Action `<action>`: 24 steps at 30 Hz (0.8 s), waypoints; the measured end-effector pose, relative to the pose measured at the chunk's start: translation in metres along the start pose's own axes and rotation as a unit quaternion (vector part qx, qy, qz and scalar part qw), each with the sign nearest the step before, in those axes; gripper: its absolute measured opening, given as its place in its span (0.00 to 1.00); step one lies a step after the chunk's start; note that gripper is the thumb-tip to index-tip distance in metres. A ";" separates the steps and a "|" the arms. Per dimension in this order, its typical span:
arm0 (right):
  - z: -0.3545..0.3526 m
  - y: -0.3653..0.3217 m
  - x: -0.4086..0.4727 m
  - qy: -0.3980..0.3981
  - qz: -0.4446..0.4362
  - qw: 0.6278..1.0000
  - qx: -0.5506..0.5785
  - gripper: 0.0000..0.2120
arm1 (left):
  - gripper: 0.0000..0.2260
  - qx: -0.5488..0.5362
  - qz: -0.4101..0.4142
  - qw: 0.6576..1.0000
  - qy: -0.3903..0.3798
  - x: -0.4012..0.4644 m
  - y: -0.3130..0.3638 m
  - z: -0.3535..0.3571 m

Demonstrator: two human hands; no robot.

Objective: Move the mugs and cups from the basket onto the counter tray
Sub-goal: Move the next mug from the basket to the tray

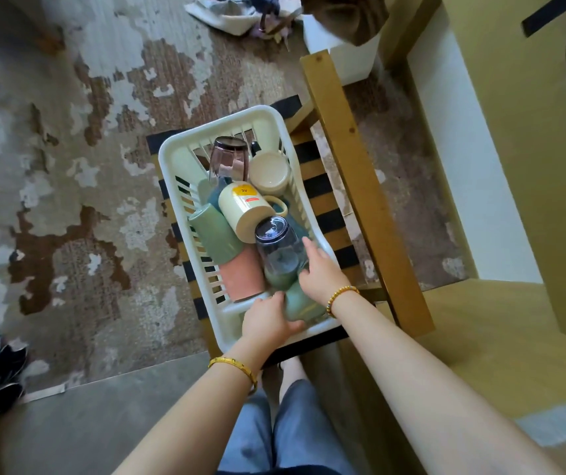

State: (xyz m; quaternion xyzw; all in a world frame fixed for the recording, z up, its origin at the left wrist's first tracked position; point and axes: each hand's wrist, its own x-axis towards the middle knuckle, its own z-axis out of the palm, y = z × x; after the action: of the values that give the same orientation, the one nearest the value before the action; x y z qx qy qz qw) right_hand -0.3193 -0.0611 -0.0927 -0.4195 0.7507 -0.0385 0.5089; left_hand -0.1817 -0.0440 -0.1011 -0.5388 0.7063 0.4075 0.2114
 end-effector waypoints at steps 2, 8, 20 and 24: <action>0.001 -0.006 -0.001 0.010 -0.017 1.000 -0.006 0.33 | 0.27 -0.009 0.003 1.000 -0.001 -0.001 -0.002 -0.002; 0.009 -0.027 -0.001 0.114 -0.067 0.991 -0.014 0.43 | 0.23 -0.048 0.009 0.999 -0.006 -0.003 -0.001 -0.011; 0.005 -0.054 0.019 0.148 -0.066 0.985 0.066 0.37 | 0.17 -0.086 0.039 0.995 -0.033 -0.014 -0.014 -0.041; -0.001 -0.051 0.016 0.168 -0.066 0.977 0.111 0.37 | 0.17 -0.128 0.050 0.989 -0.058 -0.018 -0.023 -0.049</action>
State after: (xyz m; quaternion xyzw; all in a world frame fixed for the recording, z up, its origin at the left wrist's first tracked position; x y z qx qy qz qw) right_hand -0.2920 -0.1052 -0.0787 -0.3967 0.7873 -0.2252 0.4148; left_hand -0.1476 -0.0749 -0.0670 -0.5008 0.6610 0.5353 0.1603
